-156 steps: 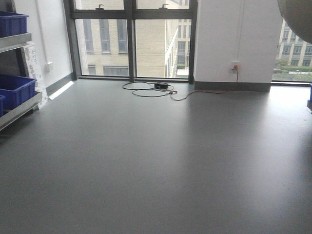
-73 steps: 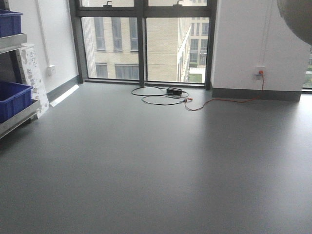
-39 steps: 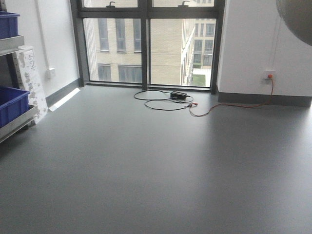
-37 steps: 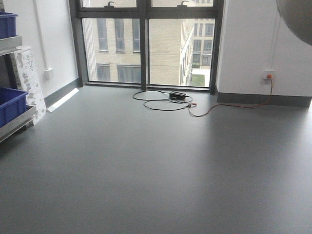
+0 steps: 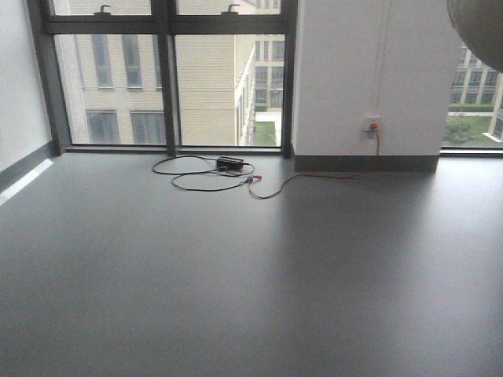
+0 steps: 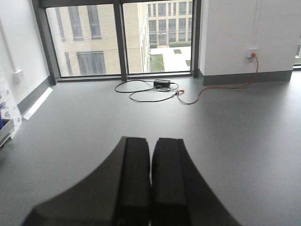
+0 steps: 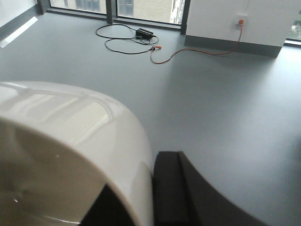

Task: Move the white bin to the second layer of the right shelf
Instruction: 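Turn the base toward the shelf with blue crates near the windows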

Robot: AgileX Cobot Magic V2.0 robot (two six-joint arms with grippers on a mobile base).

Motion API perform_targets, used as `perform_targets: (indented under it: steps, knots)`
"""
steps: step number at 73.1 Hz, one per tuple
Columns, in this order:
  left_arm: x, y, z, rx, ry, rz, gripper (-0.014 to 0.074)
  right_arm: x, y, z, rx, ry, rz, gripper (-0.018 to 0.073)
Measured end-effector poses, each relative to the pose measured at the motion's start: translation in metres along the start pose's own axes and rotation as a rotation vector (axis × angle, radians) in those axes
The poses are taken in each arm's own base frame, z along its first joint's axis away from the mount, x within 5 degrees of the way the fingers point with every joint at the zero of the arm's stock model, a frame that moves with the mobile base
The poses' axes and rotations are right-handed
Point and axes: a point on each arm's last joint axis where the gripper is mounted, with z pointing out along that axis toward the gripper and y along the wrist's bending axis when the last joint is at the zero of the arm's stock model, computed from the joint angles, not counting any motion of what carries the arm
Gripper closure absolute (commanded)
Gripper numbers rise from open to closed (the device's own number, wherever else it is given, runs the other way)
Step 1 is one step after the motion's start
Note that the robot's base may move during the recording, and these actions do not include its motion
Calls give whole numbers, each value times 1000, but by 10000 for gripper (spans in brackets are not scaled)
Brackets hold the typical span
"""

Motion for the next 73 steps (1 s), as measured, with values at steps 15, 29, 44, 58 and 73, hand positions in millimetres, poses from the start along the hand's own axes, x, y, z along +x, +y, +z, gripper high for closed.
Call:
perform_targets:
  steps: [15,29,44,58,73]
  knots:
    - [0,0,0,0,0,0,512,0,0,0,0,0,0,504]
    - [0,0,0,0,0,0,512,0,0,0,0,0,0,504]
    - [0,0,0,0,0,0,512,0,0,0,0,0,0,504]
    - [0,0,0,0,0,0,512,0,0,0,0,0,0,504]
    - [0,0,0,0,0,0,512,0,0,0,0,0,0,504]
